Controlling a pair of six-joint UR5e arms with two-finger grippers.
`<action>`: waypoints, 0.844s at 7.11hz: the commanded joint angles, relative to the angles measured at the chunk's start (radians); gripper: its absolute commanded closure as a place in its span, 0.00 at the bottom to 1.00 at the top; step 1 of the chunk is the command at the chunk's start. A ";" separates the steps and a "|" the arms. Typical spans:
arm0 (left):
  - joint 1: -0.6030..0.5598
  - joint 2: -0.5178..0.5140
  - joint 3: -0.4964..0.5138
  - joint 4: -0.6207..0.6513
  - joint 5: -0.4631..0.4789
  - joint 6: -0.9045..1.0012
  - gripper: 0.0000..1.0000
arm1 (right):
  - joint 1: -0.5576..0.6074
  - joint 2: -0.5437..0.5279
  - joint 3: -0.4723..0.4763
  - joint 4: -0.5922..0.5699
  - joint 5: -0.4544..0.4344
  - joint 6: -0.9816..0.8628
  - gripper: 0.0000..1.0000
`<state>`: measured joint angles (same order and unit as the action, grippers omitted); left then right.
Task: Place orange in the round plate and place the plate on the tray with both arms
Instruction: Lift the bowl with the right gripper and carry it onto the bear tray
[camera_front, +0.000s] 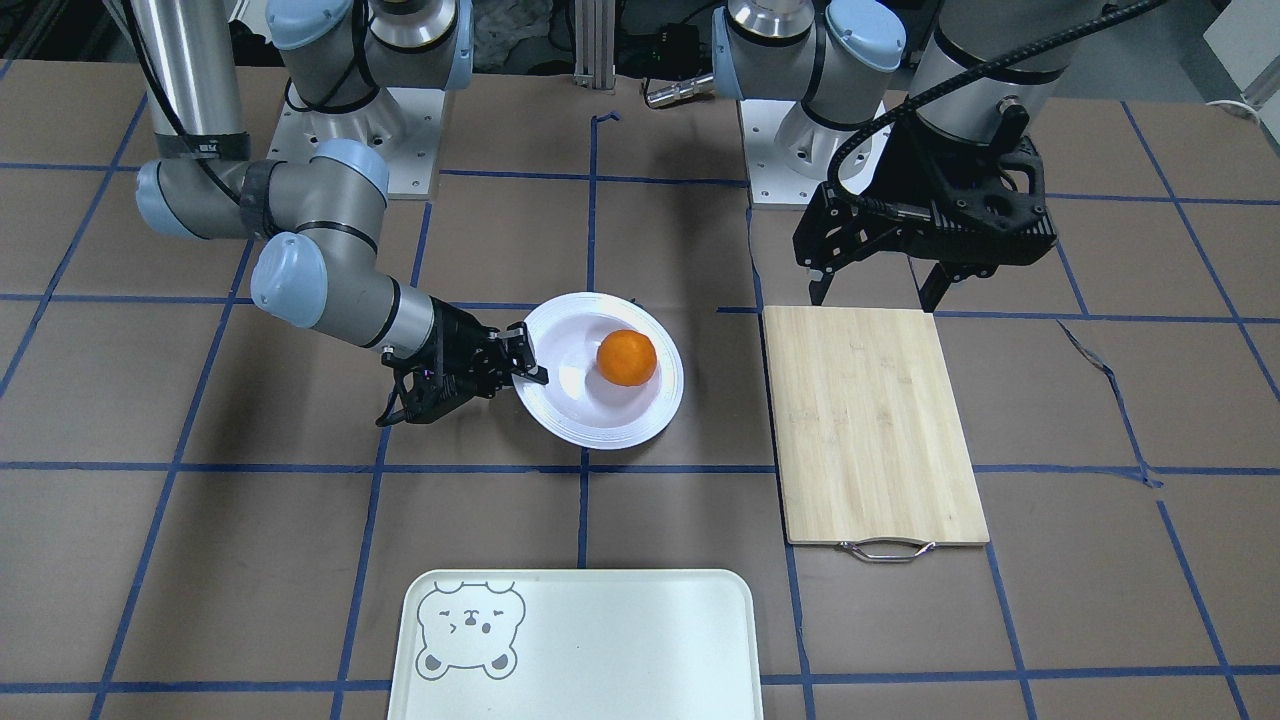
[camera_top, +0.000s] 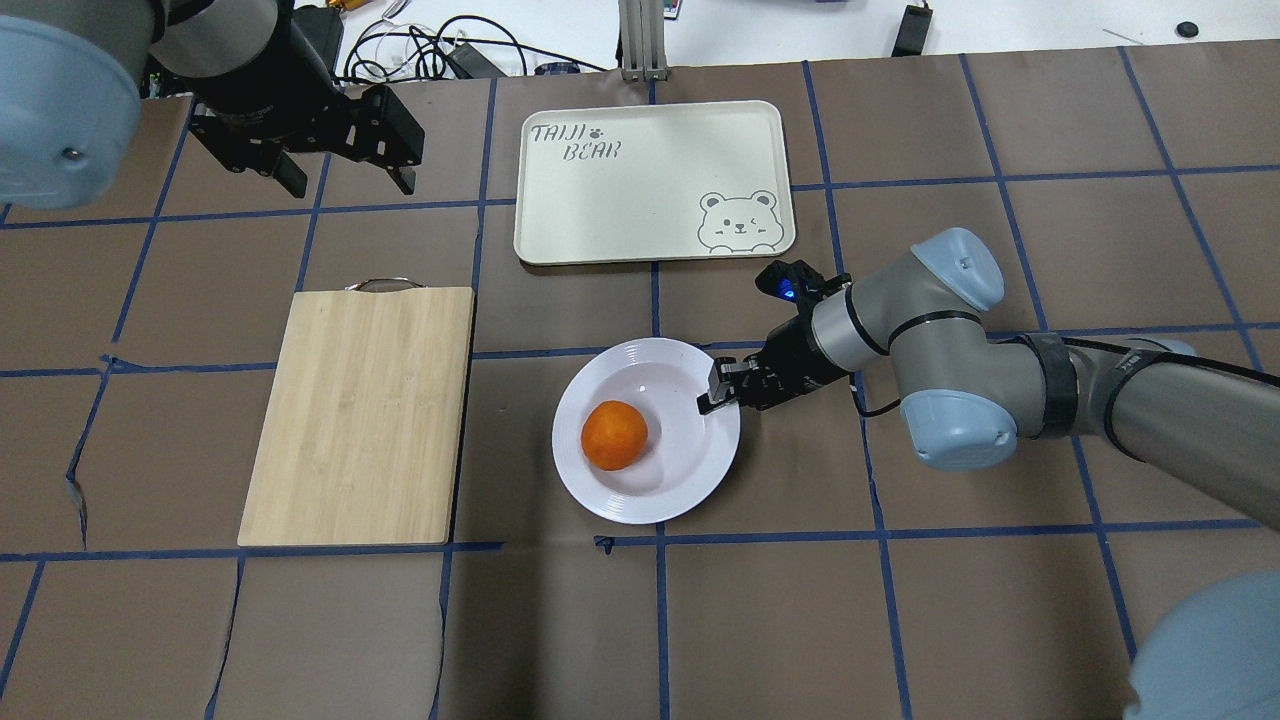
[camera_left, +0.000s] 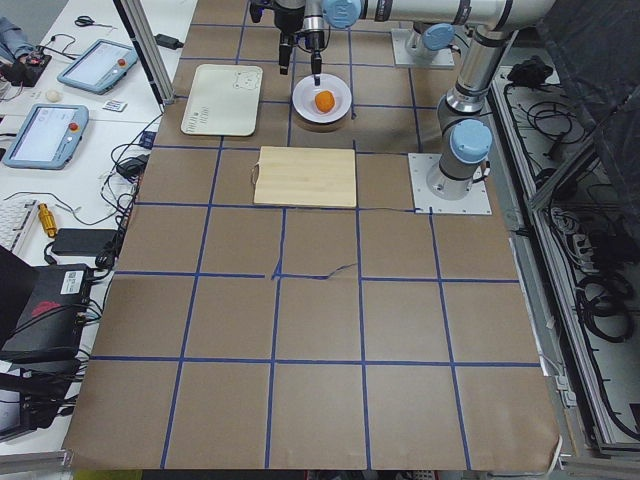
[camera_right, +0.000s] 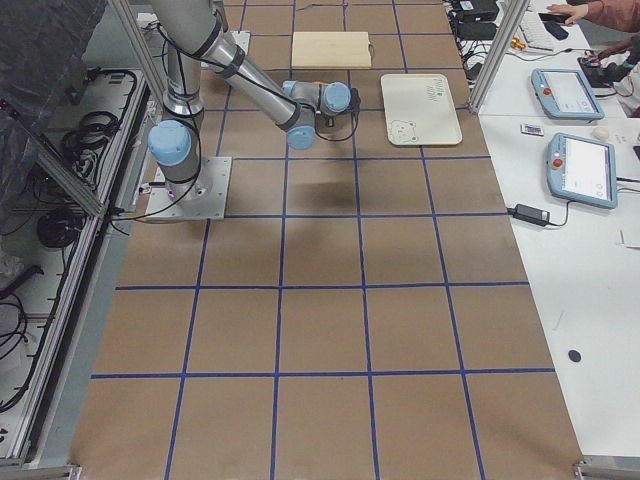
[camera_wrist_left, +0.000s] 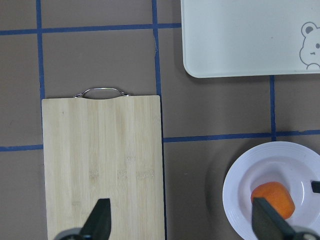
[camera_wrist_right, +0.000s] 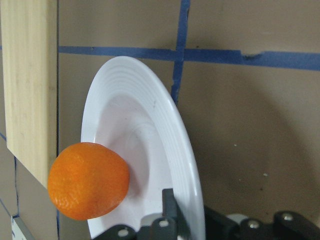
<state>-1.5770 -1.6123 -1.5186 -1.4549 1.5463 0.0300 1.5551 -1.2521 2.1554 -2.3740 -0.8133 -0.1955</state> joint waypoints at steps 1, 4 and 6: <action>0.000 -0.001 0.000 0.001 0.000 -0.001 0.00 | -0.055 -0.004 0.000 -0.001 0.125 -0.007 1.00; 0.000 -0.001 0.000 0.001 0.000 -0.001 0.00 | -0.101 -0.009 0.001 0.007 0.229 -0.002 1.00; 0.000 -0.001 0.000 0.001 0.000 -0.001 0.00 | -0.102 -0.009 -0.002 0.012 0.274 0.005 1.00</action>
<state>-1.5769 -1.6138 -1.5184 -1.4543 1.5463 0.0285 1.4549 -1.2608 2.1552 -2.3655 -0.5754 -0.1954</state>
